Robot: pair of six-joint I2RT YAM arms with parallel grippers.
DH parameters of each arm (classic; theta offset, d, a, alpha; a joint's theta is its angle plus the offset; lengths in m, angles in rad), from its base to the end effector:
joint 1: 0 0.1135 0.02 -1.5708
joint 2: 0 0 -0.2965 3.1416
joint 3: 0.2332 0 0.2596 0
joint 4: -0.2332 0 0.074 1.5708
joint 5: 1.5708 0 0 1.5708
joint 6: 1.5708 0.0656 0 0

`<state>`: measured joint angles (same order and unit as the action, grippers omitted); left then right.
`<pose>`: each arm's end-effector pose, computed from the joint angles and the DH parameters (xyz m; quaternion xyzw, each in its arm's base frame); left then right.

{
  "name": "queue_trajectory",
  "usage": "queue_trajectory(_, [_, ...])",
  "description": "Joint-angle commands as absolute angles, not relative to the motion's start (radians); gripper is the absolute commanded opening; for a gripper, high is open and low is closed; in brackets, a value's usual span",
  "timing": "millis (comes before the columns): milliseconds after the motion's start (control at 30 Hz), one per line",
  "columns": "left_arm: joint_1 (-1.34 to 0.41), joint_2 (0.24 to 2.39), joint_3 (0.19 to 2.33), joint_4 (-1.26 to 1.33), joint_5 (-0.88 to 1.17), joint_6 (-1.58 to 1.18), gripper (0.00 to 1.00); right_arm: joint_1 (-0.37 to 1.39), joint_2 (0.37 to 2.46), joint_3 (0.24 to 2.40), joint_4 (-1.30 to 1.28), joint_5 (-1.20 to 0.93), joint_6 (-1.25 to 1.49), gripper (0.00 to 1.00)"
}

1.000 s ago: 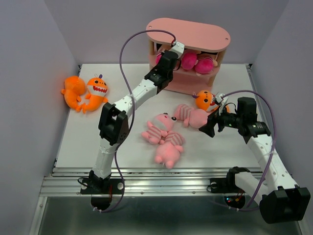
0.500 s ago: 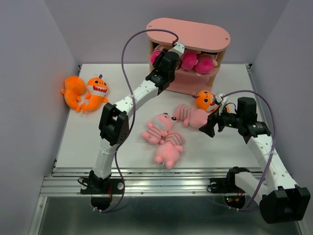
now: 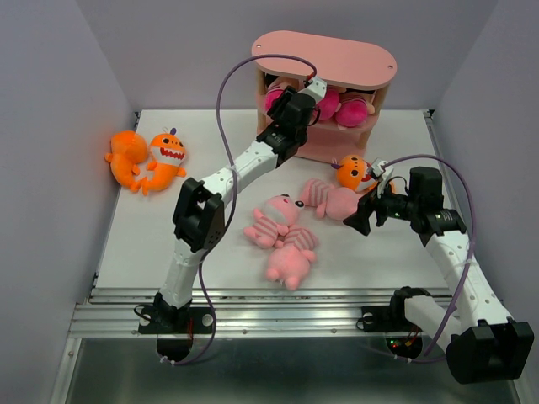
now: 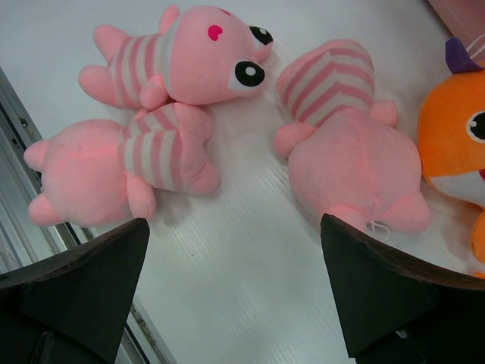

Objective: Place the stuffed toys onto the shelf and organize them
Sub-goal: Place the stuffed toy onto shelf

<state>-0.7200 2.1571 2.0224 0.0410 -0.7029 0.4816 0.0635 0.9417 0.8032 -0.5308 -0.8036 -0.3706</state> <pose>0.4534 -0.3413 0.3744 0.2013 0.7037 0.1776 0.6579 0.1943 0.0597 0.3036 -0.3448 0.7723 0.2865 0.4501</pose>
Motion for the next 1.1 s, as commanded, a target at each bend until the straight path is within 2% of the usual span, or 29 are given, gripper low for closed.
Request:
queue_trajectory(0, [-0.727, 2.138, 2.025, 0.092, -0.698, 0.485, 0.49, 0.055, 0.937, 0.798, -0.489, -0.802, -0.383, 1.00])
queue_trajectory(700, [-0.727, 2.169, 2.043, 0.077, -0.634, 0.456, 0.63, 0.055, 0.940, 0.798, -0.489, -0.801, -0.383, 1.00])
queue_trajectory(1067, [-0.727, 2.158, 2.075, 0.034, -0.601, 0.402, 0.82, 0.055, 0.940, 0.798, -0.489, -0.799, -0.385, 1.00])
